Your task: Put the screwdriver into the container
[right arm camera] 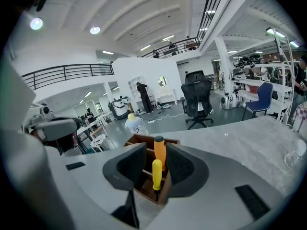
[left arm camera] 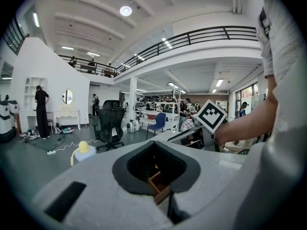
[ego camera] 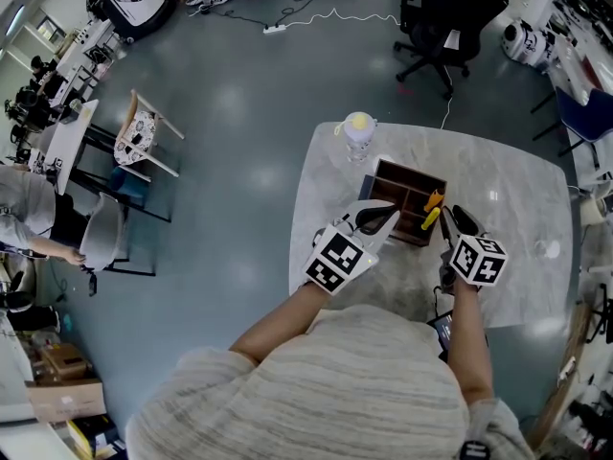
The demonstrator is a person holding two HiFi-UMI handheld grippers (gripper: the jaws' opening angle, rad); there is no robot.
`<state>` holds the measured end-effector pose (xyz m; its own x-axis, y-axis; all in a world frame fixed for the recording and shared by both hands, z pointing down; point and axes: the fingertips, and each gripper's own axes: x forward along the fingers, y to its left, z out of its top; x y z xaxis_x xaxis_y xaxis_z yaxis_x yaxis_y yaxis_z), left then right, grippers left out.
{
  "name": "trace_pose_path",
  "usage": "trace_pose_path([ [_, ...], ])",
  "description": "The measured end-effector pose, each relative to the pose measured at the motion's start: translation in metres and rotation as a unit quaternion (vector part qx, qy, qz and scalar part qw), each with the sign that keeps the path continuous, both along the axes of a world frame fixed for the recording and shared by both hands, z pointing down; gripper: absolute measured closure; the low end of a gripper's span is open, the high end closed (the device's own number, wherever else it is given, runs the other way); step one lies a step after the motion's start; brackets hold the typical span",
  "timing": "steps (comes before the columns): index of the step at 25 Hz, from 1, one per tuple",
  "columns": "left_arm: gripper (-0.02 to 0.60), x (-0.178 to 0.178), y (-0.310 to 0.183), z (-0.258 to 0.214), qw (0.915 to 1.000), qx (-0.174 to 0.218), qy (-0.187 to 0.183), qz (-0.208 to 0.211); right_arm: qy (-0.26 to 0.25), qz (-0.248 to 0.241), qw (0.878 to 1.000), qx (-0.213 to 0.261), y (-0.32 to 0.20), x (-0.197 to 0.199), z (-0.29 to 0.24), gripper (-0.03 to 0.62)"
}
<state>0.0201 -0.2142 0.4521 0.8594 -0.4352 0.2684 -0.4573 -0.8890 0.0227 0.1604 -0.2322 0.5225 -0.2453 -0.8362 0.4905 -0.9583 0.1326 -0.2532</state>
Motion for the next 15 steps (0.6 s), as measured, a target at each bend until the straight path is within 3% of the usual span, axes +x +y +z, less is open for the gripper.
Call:
trace_pose_path([
  [15,0.565,0.001,0.001,-0.012,0.9986,-0.028,0.045,0.001,0.0,-0.052,0.993,0.109,0.006,-0.03,-0.089,0.5],
])
